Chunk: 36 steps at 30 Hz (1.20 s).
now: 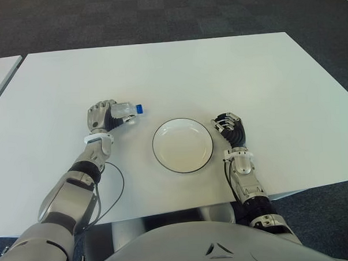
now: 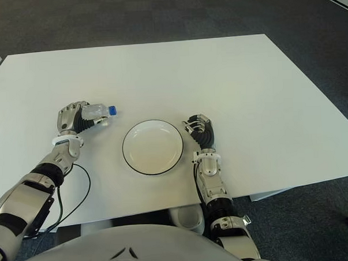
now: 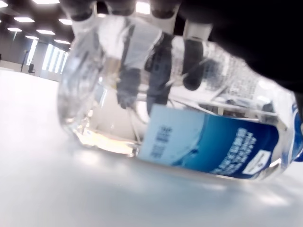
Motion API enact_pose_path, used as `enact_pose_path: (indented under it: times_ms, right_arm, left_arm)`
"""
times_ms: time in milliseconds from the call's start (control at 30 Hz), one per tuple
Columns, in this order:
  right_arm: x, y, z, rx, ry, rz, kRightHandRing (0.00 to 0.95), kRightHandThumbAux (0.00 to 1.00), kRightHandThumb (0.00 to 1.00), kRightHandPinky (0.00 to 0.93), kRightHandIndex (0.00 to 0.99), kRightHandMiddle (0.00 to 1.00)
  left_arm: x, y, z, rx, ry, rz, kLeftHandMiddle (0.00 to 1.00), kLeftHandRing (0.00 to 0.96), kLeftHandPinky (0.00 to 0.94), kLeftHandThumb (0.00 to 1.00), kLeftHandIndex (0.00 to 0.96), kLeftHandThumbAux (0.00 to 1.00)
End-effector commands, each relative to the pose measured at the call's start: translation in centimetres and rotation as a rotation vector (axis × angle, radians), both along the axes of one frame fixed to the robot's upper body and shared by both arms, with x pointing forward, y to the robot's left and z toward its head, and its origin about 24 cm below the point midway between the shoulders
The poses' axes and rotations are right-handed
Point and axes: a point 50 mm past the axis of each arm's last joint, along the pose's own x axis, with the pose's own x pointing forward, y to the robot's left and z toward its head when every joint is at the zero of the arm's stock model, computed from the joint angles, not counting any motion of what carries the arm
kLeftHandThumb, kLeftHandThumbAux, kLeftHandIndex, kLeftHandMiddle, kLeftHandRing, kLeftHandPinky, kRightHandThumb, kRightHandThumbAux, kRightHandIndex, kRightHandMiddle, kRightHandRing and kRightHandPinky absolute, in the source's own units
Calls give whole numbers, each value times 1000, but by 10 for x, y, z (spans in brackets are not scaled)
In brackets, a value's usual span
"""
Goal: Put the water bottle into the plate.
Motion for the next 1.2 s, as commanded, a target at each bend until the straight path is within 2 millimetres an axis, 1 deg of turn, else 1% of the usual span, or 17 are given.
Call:
enact_pose_path:
  times_ms: [33, 300, 600, 1100, 1200]
  right_arm:
    - [-7, -1, -12, -2, 79, -6, 504, 732, 701, 515, 422, 487]
    - [-7, -1, -12, -5, 76, -9, 510, 731, 702, 524, 422, 489]
    - [-7, -2, -12, -6, 72, -11, 519, 732, 703, 540, 422, 495]
    - [-6, -2, -11, -5, 79, -9, 517, 733, 702, 530, 421, 487]
    - [-6, -2, -11, -6, 79, -8, 516, 733, 702, 530, 421, 486]
  left_arm:
    - [-31, -4, -33, -11, 157, 14, 540, 842, 850, 850, 392, 671]
    - [-30, -4, -32, -10, 155, 0, 538, 847, 838, 850, 392, 671]
    - [-30, -5, -30, -17, 150, -4, 538, 845, 845, 849, 391, 671]
    - [-29, -5, -28, -50, 159, -3, 538, 849, 856, 850, 392, 671]
    - [-28, -6, -27, -70, 153, -3, 537, 850, 844, 850, 393, 671]
